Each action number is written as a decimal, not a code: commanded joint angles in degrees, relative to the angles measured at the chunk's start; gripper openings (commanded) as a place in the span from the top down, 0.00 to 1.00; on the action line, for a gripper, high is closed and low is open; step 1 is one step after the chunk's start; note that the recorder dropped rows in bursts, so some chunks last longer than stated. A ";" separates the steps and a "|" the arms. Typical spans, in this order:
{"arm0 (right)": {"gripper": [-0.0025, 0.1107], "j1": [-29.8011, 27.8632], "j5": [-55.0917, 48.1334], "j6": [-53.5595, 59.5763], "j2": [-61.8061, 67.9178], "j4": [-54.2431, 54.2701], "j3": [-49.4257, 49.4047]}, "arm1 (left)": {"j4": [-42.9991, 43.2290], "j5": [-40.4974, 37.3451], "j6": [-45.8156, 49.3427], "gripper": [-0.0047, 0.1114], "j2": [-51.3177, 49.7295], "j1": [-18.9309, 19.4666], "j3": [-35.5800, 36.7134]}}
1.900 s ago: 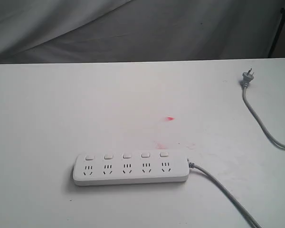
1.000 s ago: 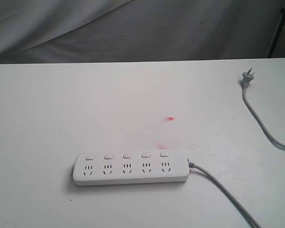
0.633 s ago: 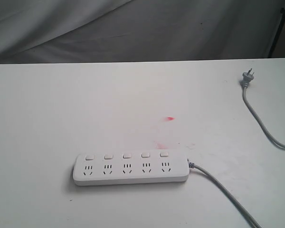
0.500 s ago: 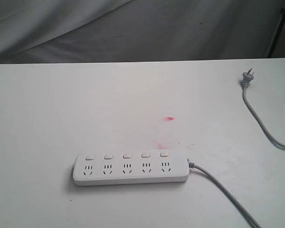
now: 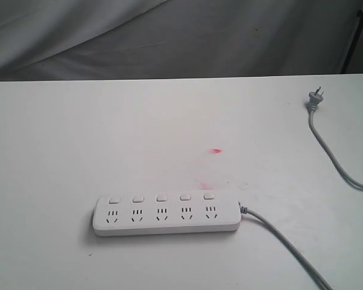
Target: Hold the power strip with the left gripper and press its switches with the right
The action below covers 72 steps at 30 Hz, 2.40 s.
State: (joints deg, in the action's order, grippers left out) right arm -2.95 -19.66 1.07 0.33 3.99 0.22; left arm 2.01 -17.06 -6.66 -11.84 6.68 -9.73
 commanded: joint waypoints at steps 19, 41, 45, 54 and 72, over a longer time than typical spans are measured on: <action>0.98 -0.47 0.07 -0.02 -0.33 -0.16 -0.22 | 0.19 0.79 -0.22 0.96 -34.51 -0.22 -44.21; 0.98 -0.47 0.07 -0.02 -0.33 -0.16 -0.22 | 0.47 0.60 -0.08 0.96 -45.63 -0.22 -53.12; 0.98 -0.47 0.07 -0.02 -0.33 -0.16 -0.22 | 1.91 0.60 -0.08 0.96 -45.63 -0.22 -53.12; 0.98 -0.47 0.07 -0.02 -0.33 -0.16 -0.22 | 1.91 0.60 -0.08 0.96 -45.63 -0.22 -53.12; 0.98 -0.47 0.07 -0.02 -0.33 -0.16 -0.22 | -3.75 -3.75 11.43 0.96 -45.63 -0.32 -53.12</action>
State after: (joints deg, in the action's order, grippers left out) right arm -2.95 -19.66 1.07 0.33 3.99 0.22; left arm 2.16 -19.53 -0.82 -57.28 6.68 -62.60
